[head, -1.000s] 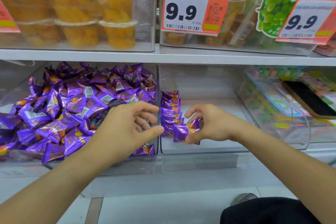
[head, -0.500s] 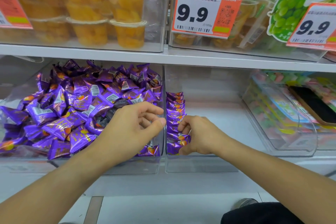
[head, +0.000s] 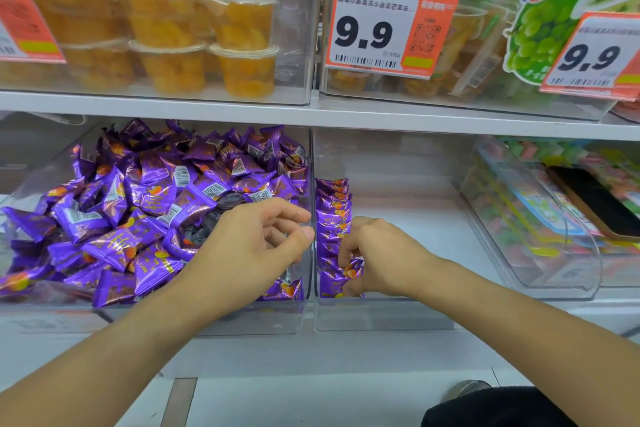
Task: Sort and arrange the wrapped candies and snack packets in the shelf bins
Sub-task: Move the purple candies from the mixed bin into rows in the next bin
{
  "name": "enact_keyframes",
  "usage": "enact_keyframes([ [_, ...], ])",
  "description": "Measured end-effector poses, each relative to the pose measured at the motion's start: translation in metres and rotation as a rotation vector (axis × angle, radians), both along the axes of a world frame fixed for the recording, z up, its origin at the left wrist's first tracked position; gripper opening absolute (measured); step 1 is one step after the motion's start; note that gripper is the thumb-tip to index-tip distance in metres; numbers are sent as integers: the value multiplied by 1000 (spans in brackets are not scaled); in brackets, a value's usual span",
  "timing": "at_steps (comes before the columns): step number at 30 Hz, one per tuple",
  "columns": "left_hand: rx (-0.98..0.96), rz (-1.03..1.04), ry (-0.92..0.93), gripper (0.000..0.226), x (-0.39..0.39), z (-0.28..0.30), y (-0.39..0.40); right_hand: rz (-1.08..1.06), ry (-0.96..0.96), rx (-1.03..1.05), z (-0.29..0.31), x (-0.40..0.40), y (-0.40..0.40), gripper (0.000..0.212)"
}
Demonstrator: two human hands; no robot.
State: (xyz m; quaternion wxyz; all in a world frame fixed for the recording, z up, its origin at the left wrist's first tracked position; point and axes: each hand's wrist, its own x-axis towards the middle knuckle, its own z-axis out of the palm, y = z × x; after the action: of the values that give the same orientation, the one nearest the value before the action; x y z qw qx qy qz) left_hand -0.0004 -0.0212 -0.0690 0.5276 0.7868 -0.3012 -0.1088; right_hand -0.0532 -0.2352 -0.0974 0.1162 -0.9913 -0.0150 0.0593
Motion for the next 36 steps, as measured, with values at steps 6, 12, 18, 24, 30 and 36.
enact_keyframes([
  [6,-2,3,21,11,-1,1,0,68,0,-34,1,-2,-2,24],
  [12,0,12,21,10,-1,2,-1,95,-25,-54,0,-2,-2,16],
  [18,0,18,24,9,-2,3,-1,127,-48,-75,-2,-2,-4,7],
  [24,4,22,18,10,-3,4,-1,140,-38,-75,0,-1,-5,26],
  [30,5,20,14,9,-3,5,0,198,-44,-75,-3,-1,-5,13],
  [36,4,19,8,8,-3,5,0,170,-74,-53,-6,0,-5,7],
])
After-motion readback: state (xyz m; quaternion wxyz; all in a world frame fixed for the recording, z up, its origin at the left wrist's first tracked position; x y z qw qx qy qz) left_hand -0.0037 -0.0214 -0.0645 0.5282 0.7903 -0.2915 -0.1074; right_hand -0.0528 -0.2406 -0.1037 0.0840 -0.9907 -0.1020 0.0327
